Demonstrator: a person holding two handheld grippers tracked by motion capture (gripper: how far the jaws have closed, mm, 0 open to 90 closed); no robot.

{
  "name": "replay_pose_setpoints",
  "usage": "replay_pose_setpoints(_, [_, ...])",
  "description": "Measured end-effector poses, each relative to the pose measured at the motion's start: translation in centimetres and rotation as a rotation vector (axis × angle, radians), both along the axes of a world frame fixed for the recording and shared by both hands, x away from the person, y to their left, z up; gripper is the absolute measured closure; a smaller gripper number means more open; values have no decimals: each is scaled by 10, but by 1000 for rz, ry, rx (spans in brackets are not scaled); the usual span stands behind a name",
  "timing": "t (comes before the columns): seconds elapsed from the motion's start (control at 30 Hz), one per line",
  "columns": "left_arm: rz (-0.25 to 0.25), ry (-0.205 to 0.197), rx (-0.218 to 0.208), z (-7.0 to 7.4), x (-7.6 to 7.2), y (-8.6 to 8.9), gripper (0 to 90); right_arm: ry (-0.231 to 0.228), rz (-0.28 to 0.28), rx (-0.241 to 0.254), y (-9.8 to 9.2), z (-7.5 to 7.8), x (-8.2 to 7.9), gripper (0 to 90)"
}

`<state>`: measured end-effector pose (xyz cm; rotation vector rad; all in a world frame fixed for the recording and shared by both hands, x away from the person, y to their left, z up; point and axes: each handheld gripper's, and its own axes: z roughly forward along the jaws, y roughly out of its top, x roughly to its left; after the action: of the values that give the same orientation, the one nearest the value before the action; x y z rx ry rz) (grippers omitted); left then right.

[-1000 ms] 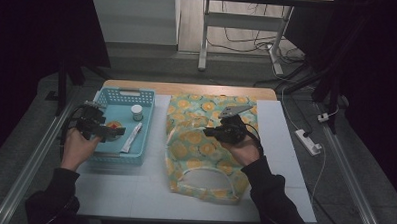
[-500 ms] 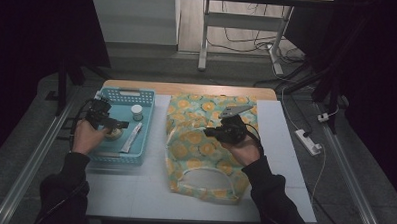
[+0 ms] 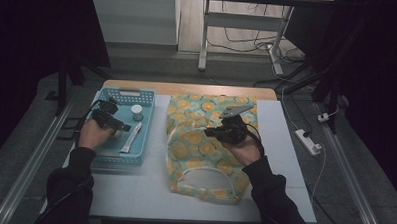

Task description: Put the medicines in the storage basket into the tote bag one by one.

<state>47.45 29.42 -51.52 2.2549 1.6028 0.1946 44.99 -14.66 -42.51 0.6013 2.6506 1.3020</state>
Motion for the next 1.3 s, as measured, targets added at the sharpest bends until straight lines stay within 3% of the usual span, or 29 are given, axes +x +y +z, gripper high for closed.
replay_pose_setpoints(0.1, [18,37,-15,1,-1,0,10,0,-2,1,-1,0,0,899])
replay_pose_setpoints(0.4, [11,137,40,0,-8,-4,35,-1,3,-3,1,0,0,898])
replay_pose_setpoints(0.5, [16,155,67,0,-9,-5,69,-3,5,-3,1,0,-1,898])
replay_pose_setpoints(0.57, [21,160,101,1,-10,-5,154,-2,3,-2,1,0,-1,899])
replay_pose_setpoints(0.6, [26,162,96,1,-11,-4,194,-2,3,-1,0,0,0,899])
replay_pose_setpoints(0.7, [33,171,90,1,-11,-3,201,-5,3,0,0,0,0,898])
replay_pose_setpoints(0.87, [44,126,42,6,-15,2,203,-11,1,5,0,1,-1,899])
replay_pose_setpoints(1.13, [18,-28,-61,30,-33,5,204,-16,-3,9,0,1,0,900])
replay_pose_setpoints(1.2, [-9,-55,-106,35,-38,5,204,-19,-4,10,0,1,0,900])
replay_pose_setpoints(1.27, [-46,-75,-179,39,-43,4,204,-21,-5,11,0,1,-1,900])
replay_pose_setpoints(1.3, [-55,-87,-190,41,-45,3,204,-22,-5,9,0,2,-1,900])
